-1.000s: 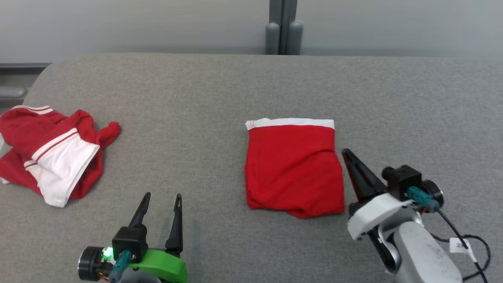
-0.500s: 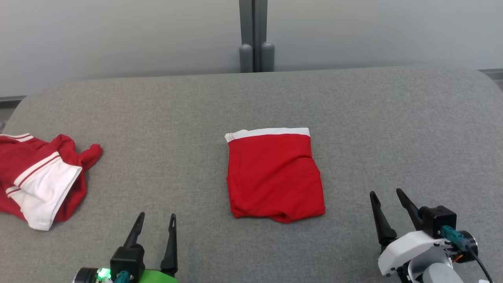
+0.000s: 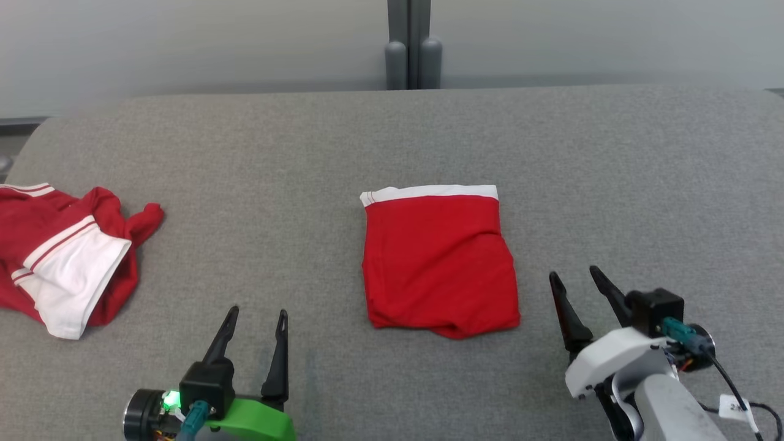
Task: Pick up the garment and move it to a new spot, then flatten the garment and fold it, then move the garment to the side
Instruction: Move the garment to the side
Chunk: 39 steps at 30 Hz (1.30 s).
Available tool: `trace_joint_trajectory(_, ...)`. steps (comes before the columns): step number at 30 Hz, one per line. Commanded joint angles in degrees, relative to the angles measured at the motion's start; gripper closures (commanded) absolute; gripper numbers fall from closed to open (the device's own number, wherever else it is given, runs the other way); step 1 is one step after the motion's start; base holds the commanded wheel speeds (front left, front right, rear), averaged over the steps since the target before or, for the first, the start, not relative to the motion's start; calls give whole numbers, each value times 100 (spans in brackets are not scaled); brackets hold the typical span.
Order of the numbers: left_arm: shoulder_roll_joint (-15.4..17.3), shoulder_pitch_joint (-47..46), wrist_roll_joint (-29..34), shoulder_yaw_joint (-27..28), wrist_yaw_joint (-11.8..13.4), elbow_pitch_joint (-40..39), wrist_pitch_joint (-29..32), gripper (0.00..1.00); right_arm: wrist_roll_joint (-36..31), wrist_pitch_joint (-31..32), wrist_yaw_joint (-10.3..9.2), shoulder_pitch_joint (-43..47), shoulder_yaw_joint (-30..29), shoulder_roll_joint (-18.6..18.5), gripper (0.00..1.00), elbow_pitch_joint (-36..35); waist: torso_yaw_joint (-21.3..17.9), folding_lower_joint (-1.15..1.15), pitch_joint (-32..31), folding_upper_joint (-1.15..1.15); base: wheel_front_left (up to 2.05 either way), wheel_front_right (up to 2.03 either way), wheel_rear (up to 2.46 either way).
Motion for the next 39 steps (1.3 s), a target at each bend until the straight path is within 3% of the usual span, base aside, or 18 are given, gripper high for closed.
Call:
trace_joint_trajectory(1,12,-140,-67,-16,-35,-8,-2,0,67,0,-9,-236,71,-19,0,82,213,0,344,0,0,0,0)
trace_joint_trajectory(13,11,-671,-162,-155,-155,60,-1,0,589,0,-9,-1825,615,-27,0,1342,751,0,1147,0,0,0,0)
trace_joint_trajectory(14,11,-701,-169,-165,-168,70,-1,0,638,0,-9,-1879,598,-24,13,1527,789,0,1174,0,0,0,0)
trace_joint_trajectory(17,11,-766,-198,-160,-188,67,-1,0,669,2,-9,-1999,498,-23,89,1858,850,0,1224,0,0,0,0)
trace_joint_trajectory(18,11,-768,-204,-154,-194,59,-1,0,696,8,-9,-1996,483,-22,100,1926,854,0,1235,0,0,0,0)
trace_joint_trajectory(25,11,-616,-117,-85,-200,13,-1,0,729,7,-11,-1723,283,-40,100,1610,473,0,1056,0,0,0,0)
trace_joint_trajectory(31,12,-521,22,-72,-226,-69,-1,0,763,7,-11,-1379,224,-36,100,1281,-372,0,779,0,0,0,0)
trace_joint_trajectory(39,13,-490,82,-451,-244,-173,-1,0,655,2,-11,-981,106,-27,100,1054,-1536,0,552,0,0,0,0)
